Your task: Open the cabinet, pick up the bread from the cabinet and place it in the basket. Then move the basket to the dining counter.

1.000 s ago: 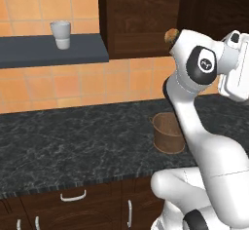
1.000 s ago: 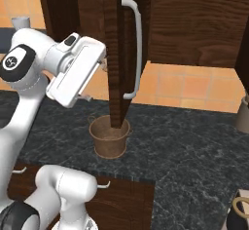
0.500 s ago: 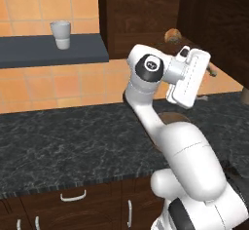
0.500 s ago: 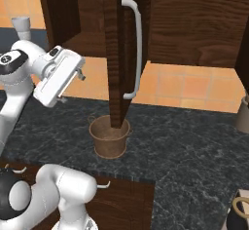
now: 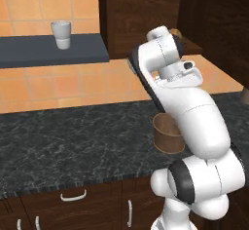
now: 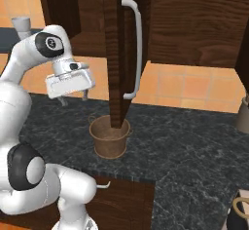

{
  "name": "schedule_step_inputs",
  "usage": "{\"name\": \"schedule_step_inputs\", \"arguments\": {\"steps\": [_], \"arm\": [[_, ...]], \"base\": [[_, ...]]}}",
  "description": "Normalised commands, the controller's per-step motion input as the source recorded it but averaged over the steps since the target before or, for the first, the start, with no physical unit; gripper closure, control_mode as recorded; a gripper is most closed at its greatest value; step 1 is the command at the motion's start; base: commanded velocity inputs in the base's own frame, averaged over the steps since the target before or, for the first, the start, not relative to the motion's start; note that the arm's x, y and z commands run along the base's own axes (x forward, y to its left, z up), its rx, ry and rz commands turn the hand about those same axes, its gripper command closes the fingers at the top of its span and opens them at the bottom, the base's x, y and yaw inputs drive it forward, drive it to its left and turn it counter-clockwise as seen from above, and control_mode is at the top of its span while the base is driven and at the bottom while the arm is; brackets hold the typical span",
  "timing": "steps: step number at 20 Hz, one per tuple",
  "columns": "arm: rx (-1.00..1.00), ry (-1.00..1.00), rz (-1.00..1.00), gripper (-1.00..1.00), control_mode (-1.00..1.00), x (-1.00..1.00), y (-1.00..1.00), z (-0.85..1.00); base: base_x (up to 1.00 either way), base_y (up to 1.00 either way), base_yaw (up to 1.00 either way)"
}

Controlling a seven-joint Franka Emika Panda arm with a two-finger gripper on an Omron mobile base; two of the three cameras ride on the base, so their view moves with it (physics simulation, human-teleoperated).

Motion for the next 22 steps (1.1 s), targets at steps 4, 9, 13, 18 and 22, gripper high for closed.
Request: {"name": "schedule_step_inputs", "arguments": {"steps": [4, 9, 13, 18, 22], "arm": [[0.30, -0.96, -0.37, -1.00, -1.00, 0.15, 0.01, -0.04], [-0.05, -0.77, 0.03, -1.00, -1.00, 0.13, 0.04, 0.46], [-0.08, -0.93, 0.26, -1.00, -1.00, 0.12, -0.25, 0.39], [-0.06, -0.89, 0.11, -1.00, -1.00, 0.34, -0.06, 0.08], [-0.25, -0.34, -0.05, -1.00, -1.00, 0.48, 0.00, 0.52]], "base": [[0.00, 0.00, 0.00], [0.00, 0.00, 0.00], [0.00, 0.00, 0.00], [0.00, 0.00, 0.00], [0.00, 0.00, 0.00]]}}
